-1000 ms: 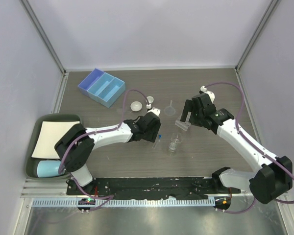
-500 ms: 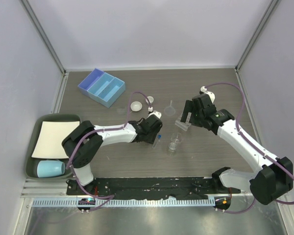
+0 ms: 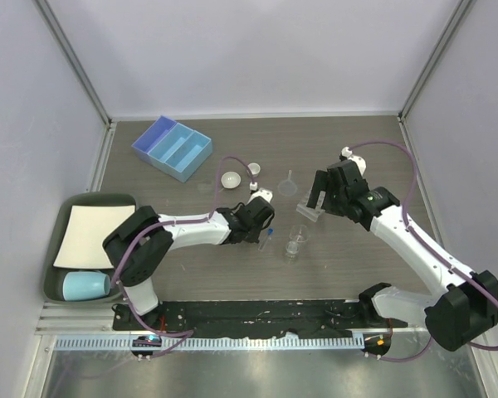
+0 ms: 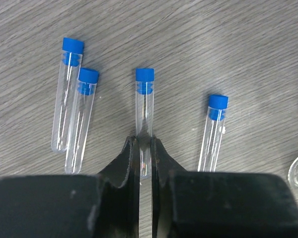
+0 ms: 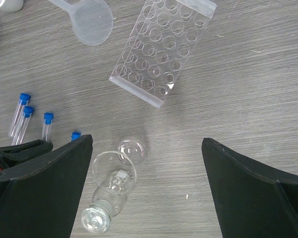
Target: Organize the chemistry lab equipment
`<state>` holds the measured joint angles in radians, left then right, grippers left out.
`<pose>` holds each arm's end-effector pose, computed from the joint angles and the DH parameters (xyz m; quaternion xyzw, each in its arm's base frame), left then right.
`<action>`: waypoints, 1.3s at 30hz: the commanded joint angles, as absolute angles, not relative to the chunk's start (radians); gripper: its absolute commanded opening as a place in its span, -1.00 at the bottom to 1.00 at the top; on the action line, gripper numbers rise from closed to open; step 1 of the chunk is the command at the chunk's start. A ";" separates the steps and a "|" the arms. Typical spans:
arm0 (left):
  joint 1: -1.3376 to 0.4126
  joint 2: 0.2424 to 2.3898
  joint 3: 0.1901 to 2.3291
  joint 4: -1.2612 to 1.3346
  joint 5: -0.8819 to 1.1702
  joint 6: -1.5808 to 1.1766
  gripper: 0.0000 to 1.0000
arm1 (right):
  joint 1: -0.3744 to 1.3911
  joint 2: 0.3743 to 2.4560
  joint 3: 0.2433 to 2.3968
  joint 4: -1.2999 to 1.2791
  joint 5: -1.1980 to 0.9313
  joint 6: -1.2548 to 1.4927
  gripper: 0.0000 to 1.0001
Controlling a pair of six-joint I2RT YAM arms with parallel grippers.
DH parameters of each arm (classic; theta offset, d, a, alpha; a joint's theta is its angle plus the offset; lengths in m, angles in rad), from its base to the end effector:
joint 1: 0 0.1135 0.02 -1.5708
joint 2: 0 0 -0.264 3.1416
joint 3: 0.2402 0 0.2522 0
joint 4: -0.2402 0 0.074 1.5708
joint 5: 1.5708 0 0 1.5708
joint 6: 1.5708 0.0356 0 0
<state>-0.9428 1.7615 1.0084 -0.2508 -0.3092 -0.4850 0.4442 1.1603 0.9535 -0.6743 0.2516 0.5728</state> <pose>0.2131 -0.2750 0.1579 0.1733 0.9337 -0.0692 0.3057 0.2167 0.0933 0.2803 0.1023 0.9290 0.0601 0.3504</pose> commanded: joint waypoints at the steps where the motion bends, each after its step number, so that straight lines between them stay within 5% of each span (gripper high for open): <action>1: -0.946 1.712 0.986 -0.284 -0.367 -0.485 -1.00 | 0.448 1.118 0.954 -0.663 0.256 0.563 0.95; 11: -0.954 1.569 1.187 -0.572 -0.322 -0.430 -1.00 | 0.448 1.114 1.005 -0.664 0.152 0.517 0.95; 30: -0.953 1.209 1.060 -0.465 0.596 -0.367 -1.00 | 0.446 0.922 0.821 -0.433 -0.898 0.626 0.89; 39: -0.953 1.078 0.989 -0.408 0.765 -0.354 -1.00 | 0.451 0.756 0.752 -0.393 -0.982 0.709 0.78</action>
